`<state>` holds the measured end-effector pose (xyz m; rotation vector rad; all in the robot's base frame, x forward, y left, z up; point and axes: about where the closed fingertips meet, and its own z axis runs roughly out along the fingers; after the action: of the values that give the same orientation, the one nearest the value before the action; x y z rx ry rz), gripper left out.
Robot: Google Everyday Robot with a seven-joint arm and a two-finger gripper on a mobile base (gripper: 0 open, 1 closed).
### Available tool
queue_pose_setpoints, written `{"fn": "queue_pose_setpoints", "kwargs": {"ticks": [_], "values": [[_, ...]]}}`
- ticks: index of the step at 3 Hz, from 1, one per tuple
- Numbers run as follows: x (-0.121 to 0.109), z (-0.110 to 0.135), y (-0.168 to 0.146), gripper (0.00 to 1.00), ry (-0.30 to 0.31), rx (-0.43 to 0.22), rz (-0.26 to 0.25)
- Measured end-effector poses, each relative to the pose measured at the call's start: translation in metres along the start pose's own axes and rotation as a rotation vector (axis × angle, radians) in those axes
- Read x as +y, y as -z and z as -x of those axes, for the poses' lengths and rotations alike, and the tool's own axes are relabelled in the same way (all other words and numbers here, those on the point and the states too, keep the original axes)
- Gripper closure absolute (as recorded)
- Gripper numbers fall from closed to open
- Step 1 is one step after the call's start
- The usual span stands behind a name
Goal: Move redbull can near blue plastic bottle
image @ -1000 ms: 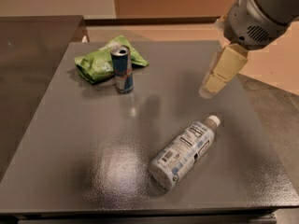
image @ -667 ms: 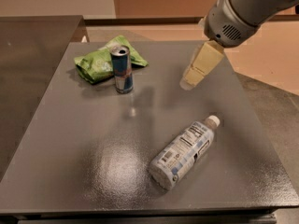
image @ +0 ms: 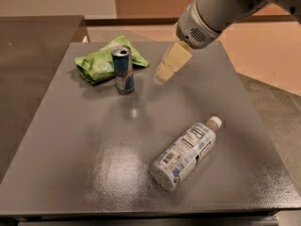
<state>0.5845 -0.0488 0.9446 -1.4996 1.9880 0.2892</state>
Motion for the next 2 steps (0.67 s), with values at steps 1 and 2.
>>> {"fn": "queue_pose_setpoints", "kwargs": {"ticks": [1, 2], "values": [[0.002, 0.016, -0.019, 0.0, -0.006, -0.055, 0.025], [0.005, 0.032, -0.04, 0.0, -0.016, -0.086, 0.053]]}}
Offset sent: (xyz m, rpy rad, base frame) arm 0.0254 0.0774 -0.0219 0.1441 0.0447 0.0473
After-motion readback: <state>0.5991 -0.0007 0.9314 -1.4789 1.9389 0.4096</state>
